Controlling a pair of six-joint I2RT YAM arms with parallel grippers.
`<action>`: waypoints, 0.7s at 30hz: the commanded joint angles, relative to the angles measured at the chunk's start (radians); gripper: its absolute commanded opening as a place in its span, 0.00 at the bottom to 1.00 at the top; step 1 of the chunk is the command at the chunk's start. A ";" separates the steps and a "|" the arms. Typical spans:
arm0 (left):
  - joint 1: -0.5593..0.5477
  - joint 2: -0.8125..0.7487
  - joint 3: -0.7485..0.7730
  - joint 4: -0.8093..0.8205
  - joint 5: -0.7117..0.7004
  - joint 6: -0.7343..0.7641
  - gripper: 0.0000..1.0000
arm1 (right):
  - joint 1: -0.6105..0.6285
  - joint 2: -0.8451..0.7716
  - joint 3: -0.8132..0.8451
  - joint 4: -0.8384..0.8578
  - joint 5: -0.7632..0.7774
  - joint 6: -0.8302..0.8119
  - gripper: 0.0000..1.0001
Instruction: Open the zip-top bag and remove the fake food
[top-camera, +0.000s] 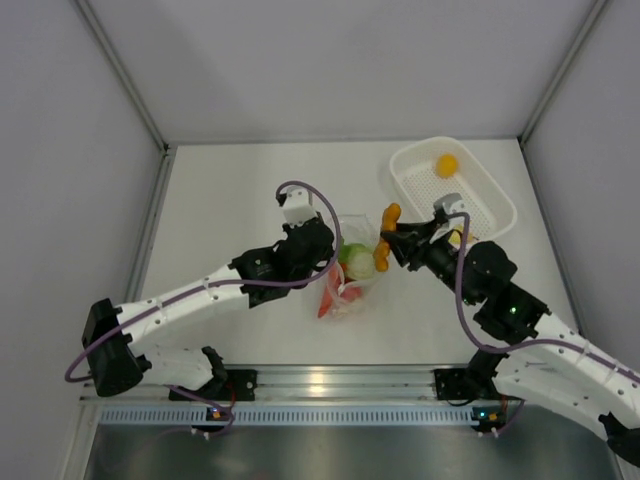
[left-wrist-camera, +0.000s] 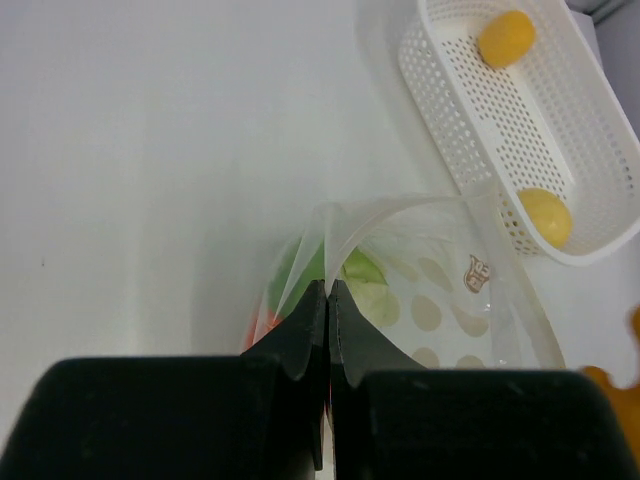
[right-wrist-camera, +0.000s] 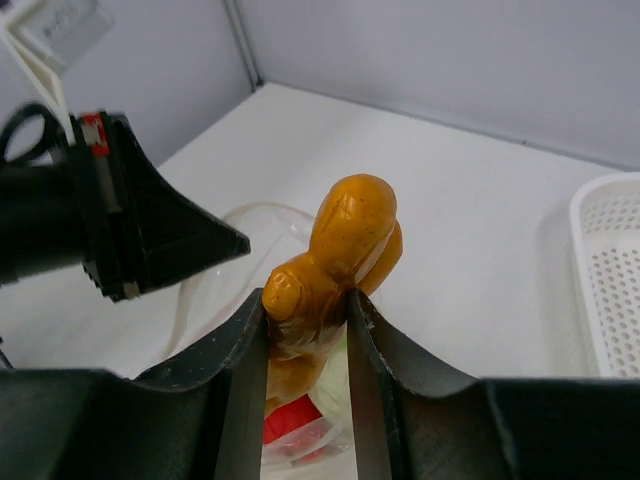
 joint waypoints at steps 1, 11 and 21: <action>0.012 -0.023 -0.003 -0.058 -0.126 -0.066 0.00 | -0.006 -0.068 0.078 0.006 0.114 0.068 0.00; 0.026 -0.054 0.014 -0.066 -0.117 -0.055 0.00 | -0.384 0.292 0.369 -0.324 0.292 0.149 0.01; 0.028 -0.048 0.046 -0.064 -0.048 -0.060 0.00 | -0.619 0.852 0.630 -0.366 0.325 0.121 0.02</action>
